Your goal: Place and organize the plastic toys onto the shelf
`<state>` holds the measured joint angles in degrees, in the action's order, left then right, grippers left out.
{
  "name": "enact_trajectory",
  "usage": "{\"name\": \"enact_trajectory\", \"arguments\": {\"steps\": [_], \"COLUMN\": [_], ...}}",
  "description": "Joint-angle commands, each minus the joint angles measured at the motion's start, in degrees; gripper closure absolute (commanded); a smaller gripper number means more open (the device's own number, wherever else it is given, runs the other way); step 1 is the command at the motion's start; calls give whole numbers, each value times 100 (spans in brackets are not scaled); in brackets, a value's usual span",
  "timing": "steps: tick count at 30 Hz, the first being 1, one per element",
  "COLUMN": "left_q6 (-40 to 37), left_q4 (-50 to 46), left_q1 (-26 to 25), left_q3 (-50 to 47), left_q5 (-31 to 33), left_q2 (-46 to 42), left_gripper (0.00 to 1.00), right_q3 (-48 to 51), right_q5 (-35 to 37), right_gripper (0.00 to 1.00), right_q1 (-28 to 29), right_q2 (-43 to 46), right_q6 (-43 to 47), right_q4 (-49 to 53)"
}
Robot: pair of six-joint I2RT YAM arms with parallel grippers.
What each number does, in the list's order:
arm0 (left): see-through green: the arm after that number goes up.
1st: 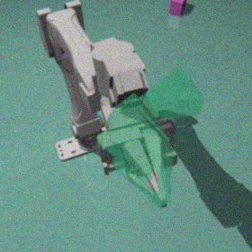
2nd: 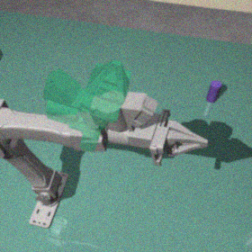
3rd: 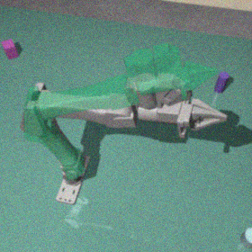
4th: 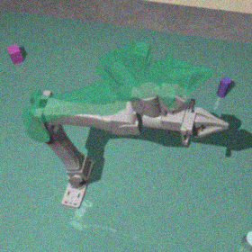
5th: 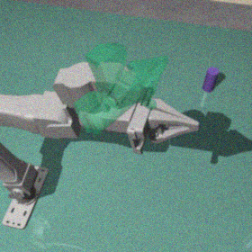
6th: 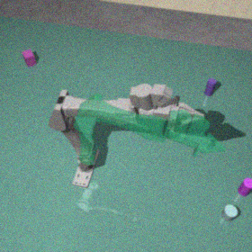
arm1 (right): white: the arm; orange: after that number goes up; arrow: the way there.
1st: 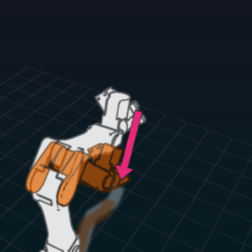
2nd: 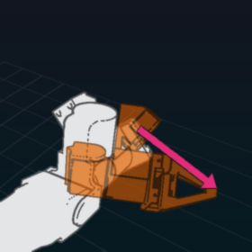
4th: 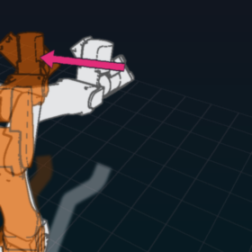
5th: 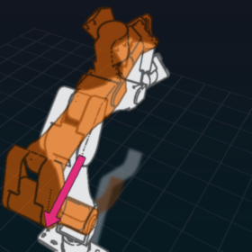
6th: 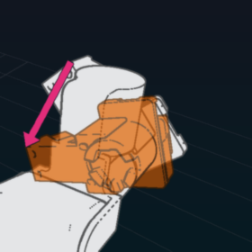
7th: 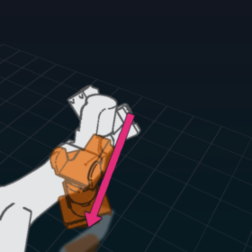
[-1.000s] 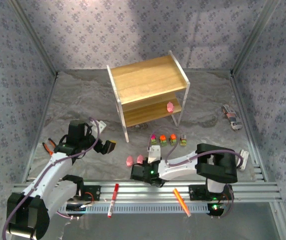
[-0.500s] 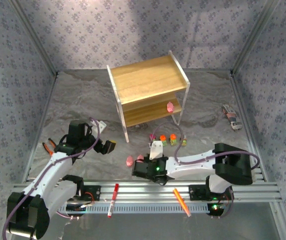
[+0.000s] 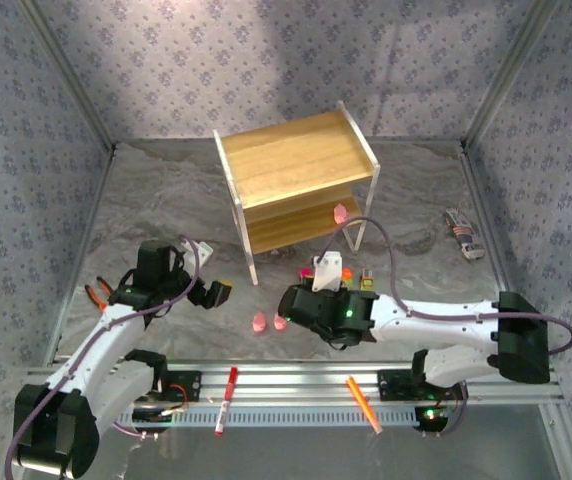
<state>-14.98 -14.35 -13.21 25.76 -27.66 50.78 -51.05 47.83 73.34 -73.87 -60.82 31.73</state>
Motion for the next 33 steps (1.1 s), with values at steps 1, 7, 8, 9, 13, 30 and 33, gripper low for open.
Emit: {"name": "enact_trajectory", "arguments": {"steps": [1,7,8,9,13,30,33], "left_q6": [-58,-57,-57,-57,-66,-76,-75], "left_q4": [-21,-33,-32,-25,-20,-5,2], "left_q1": [-33,-32,-32,-33,-32,-32,-32], "left_q3": [26,35,35,35,43,52,59], "left_q5": [-169,-179,-178,-178,-178,-178,-178], "left_q2": [10,45,54,62,98,213,231], "left_gripper": [0,0,0,0,0,0,0], "right_q3": [-113,-242,-260,-286,-413,-798,-853], "right_q5": [31,-510,-616,-745,-1175,-2430,-2487], "right_gripper": [72,72,73,72,72,74,74], "right_q1": [-282,-923,-1023,-1145,-1520,-2584,-2672], "right_q2": [258,465,484,495,524,172,125], "right_q6": [747,1650,1766,1885,2280,3209,3300], "right_q4": [9,-340,-383,-424,-561,-949,-898]}}
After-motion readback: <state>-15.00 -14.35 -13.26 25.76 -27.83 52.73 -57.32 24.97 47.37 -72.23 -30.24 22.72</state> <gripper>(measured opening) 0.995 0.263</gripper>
